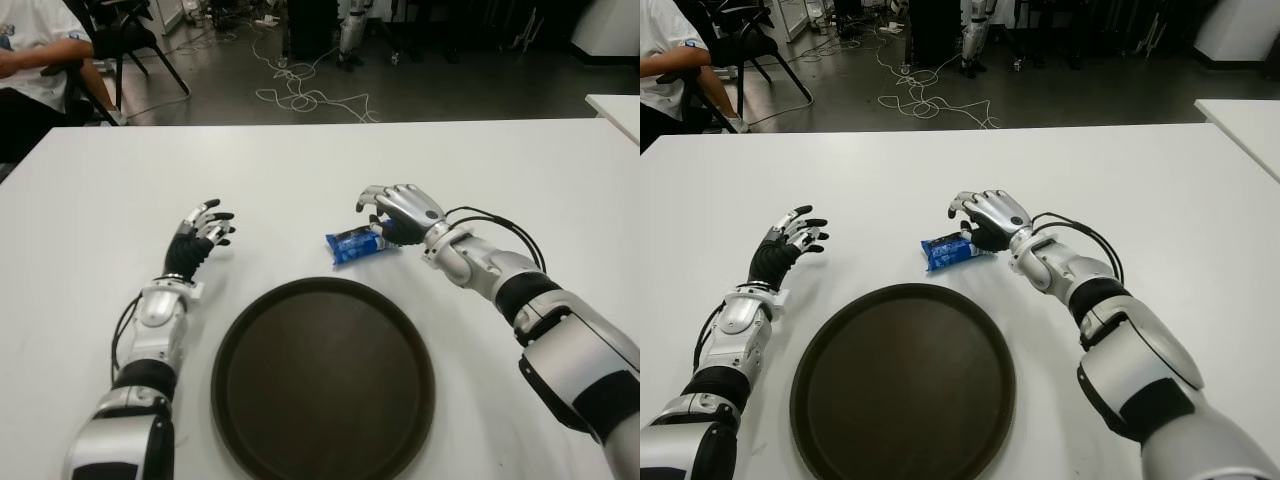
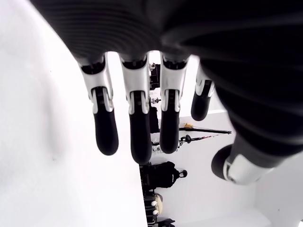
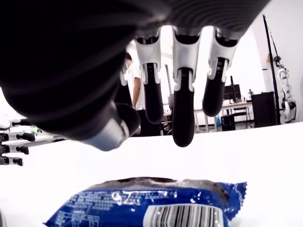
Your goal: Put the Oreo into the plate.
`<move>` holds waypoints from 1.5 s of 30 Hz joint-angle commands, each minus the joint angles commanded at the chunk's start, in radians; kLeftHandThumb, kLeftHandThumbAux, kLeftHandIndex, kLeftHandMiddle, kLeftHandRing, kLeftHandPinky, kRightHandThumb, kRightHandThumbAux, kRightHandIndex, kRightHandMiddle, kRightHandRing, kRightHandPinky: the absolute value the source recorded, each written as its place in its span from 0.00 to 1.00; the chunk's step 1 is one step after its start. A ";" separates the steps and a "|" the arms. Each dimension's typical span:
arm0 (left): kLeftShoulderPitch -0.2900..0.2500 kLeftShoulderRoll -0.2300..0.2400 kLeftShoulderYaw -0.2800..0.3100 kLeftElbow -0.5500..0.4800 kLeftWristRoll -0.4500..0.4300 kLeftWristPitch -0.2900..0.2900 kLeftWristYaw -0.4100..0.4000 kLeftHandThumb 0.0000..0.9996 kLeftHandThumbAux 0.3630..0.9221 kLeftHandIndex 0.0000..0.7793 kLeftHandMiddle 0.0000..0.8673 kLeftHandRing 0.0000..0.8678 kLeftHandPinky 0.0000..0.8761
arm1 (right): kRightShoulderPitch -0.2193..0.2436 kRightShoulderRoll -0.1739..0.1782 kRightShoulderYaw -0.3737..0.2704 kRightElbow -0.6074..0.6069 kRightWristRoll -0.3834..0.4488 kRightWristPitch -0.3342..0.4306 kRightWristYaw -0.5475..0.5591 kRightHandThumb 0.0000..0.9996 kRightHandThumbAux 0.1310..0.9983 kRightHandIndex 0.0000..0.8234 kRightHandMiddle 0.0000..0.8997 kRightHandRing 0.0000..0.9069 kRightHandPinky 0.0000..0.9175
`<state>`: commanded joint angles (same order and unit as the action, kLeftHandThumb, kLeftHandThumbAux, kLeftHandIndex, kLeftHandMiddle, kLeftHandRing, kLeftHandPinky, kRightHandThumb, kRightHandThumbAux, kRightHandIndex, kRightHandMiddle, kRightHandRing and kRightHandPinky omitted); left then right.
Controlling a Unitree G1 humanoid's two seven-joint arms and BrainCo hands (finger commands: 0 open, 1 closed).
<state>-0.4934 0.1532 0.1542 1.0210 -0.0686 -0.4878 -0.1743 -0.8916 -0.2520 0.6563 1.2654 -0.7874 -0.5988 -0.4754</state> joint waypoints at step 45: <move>0.003 -0.002 0.009 0.000 -0.020 0.004 -0.030 0.23 0.43 0.21 0.35 0.39 0.43 | 0.014 0.031 -0.053 0.021 0.029 0.043 0.072 0.00 0.68 0.00 0.00 0.00 0.00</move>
<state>-0.4900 0.1517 0.1631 1.0211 -0.0890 -0.4841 -0.2044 -0.8780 -0.2215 0.6033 1.2860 -0.7587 -0.5554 -0.4030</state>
